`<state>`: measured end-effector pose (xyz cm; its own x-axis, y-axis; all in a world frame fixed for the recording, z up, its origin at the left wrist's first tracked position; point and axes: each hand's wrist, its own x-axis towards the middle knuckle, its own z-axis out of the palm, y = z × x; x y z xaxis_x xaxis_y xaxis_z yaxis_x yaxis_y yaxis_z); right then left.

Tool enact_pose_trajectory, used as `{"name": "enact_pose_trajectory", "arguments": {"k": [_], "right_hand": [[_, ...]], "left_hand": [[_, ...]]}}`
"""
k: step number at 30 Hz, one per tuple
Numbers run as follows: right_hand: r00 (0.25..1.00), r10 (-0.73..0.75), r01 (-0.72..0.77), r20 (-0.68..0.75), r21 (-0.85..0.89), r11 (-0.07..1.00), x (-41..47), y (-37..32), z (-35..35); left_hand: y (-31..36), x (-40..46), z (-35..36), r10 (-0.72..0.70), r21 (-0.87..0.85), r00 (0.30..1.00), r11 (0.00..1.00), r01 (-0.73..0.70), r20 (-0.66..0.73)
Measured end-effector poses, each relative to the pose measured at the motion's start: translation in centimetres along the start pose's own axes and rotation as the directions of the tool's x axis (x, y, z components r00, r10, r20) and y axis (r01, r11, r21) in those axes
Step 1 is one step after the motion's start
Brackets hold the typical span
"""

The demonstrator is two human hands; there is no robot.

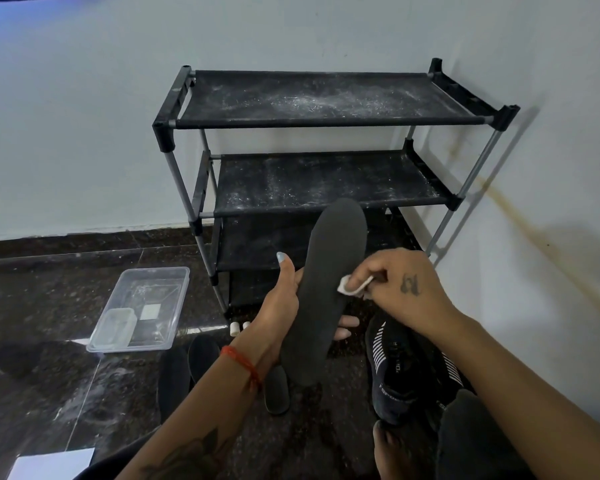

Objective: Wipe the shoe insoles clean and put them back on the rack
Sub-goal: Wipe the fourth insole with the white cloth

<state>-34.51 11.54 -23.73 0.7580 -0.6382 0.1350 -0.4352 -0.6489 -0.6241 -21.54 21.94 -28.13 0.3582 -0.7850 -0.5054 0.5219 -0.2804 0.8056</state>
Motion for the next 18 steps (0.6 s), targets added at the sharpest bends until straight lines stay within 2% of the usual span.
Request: {"name": "enact_pose_trajectory", "arguments": {"k": [2,4,8,10,14,18], "right_hand": [[0.981,0.192,-0.185,-0.004,0.239,0.953,0.0,0.0,0.7],[0.957,0.288,-0.283,0.048,0.39,0.876,-0.1,-0.2,1.6],[0.944,0.301,-0.226,-0.136,0.398,0.889,0.5,-0.4,1.3],[0.946,0.287,-0.215,-0.152,0.368,0.905,0.6,-0.4,0.8],[0.98,0.186,-0.164,-0.069,0.247,0.955,0.2,-1.0,1.5],[0.998,-0.061,0.055,0.023,0.203,0.978,-0.7,-2.0,3.0]], "left_hand": [[0.1,-0.1,0.0,-0.011,-0.079,0.999,0.997,0.015,0.049],[-0.1,0.0,0.0,0.022,-0.093,0.997,0.996,-0.015,0.078],[0.2,-0.9,0.8,-0.043,-0.199,0.982,0.977,0.08,0.183],[0.3,-1.2,0.9,-0.058,-0.22,0.977,0.97,0.104,0.207],[0.1,-0.9,0.7,-0.047,-0.27,0.974,0.957,0.107,0.22],[-0.1,-0.6,0.2,-0.057,-0.3,0.975,0.946,0.121,0.213]]}}
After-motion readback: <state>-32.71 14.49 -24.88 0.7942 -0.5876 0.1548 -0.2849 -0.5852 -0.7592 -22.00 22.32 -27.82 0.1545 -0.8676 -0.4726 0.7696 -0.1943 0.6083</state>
